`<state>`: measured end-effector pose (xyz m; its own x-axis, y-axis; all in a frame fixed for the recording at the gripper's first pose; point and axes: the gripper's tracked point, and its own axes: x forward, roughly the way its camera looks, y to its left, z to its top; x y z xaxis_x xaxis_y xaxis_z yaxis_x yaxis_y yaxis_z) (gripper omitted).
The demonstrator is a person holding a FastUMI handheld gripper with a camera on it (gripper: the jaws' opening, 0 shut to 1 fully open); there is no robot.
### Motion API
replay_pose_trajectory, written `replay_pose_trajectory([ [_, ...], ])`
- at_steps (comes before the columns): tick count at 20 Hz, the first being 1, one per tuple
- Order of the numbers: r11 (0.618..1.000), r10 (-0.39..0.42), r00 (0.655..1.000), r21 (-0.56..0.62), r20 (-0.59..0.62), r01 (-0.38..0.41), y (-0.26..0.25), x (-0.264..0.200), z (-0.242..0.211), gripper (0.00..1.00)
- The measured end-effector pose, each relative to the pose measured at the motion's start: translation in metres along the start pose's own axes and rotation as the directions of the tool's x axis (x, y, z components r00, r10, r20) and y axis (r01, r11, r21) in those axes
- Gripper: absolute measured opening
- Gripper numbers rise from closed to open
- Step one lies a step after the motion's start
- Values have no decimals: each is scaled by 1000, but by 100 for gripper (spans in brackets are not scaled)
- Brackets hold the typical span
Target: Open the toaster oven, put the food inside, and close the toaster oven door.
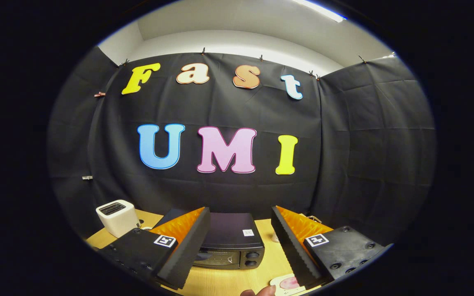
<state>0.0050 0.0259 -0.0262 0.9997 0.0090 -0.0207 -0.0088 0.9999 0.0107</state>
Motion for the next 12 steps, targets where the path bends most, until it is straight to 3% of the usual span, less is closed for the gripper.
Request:
replay_pose_trajectory([
  [6, 997, 82, 996, 15, -29, -81, 68, 19, -45, 98],
  [12, 993, 111, 980, -15, -164, -115, 106, 50, -124, 98],
])
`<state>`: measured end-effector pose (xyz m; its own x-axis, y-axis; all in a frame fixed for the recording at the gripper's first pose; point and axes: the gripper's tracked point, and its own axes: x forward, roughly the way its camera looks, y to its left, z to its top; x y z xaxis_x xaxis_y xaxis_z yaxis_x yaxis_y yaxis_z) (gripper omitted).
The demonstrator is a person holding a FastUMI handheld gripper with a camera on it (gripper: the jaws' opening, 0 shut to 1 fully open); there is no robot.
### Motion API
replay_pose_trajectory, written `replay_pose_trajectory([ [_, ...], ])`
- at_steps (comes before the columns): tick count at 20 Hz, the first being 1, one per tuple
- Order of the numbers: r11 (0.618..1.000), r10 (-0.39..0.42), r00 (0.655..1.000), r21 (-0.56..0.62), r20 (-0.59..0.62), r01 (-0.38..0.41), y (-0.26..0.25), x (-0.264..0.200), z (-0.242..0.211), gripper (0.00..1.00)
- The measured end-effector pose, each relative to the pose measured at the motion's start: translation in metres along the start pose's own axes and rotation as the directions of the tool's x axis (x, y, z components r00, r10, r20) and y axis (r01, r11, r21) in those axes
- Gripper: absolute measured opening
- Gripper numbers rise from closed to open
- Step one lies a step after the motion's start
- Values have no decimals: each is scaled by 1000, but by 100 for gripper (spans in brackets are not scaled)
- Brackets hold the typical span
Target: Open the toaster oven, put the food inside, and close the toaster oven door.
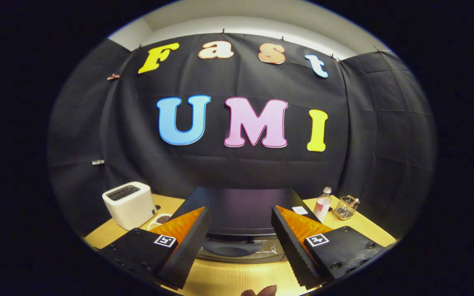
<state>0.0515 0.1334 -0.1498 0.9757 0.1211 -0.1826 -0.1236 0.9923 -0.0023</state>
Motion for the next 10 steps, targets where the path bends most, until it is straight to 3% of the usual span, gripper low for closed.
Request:
replay_pose_trajectory([
  [10, 999, -6, 967, 41, -256, 17, 11, 38, -79, 98],
])
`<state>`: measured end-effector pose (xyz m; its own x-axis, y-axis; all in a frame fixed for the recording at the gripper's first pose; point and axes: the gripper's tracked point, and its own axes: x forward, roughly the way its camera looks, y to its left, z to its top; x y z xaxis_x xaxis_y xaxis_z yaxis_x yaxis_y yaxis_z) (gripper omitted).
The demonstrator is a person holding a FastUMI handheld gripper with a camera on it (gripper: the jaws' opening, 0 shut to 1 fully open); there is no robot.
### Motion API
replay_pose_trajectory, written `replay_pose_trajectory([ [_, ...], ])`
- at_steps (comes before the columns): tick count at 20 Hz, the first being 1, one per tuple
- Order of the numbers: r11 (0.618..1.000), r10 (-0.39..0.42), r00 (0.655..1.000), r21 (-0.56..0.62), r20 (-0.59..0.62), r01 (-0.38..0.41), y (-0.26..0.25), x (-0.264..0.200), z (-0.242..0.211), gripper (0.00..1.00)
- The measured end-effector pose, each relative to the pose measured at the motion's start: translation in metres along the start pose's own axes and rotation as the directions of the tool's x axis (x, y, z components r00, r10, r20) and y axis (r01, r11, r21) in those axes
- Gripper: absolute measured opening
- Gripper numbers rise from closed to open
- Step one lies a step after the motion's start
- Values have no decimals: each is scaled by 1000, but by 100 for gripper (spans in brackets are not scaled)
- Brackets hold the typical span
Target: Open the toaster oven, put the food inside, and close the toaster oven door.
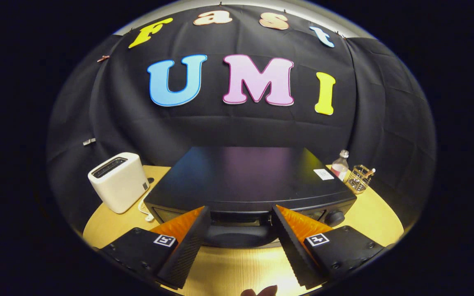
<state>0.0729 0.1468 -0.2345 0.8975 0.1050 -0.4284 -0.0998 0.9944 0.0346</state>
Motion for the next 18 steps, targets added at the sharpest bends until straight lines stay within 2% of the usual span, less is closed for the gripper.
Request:
replay_pose_trajectory([
  [7, 1000, 12, 1000, 5, -7, -12, 1, -19, -6, 99],
  [14, 999, 14, 999, 42, -44, -13, 0, -62, -53, 99],
  [18, 1000, 4, 995, 11, -102, -3, 0, -78, -83, 98],
])
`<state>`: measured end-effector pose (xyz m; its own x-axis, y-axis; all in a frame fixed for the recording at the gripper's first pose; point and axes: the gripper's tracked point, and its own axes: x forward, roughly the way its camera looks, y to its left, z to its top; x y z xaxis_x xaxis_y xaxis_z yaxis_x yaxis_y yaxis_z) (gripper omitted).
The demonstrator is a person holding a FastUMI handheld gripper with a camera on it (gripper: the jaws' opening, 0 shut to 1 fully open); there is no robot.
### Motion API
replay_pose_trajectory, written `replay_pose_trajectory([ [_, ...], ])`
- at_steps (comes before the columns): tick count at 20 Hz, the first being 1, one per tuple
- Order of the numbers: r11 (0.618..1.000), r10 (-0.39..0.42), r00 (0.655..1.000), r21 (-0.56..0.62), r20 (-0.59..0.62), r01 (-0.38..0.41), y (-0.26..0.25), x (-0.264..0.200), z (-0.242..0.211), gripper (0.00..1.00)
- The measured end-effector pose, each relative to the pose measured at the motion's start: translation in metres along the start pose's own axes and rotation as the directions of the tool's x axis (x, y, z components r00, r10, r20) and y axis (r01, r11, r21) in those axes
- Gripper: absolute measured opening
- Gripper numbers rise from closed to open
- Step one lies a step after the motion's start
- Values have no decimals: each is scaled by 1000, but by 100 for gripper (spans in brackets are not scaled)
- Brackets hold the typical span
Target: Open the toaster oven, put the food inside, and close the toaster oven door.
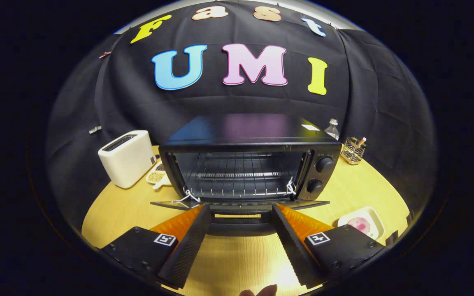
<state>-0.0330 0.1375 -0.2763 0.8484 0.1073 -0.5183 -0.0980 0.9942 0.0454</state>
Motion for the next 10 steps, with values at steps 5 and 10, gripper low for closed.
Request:
replay_pose_trajectory([
  [5, 1000, 3, 995, -17, -101, -5, -2, -4, -39, 98],
  [10, 999, 5, 971, -33, -238, -13, -11, -3, -78, 99],
])
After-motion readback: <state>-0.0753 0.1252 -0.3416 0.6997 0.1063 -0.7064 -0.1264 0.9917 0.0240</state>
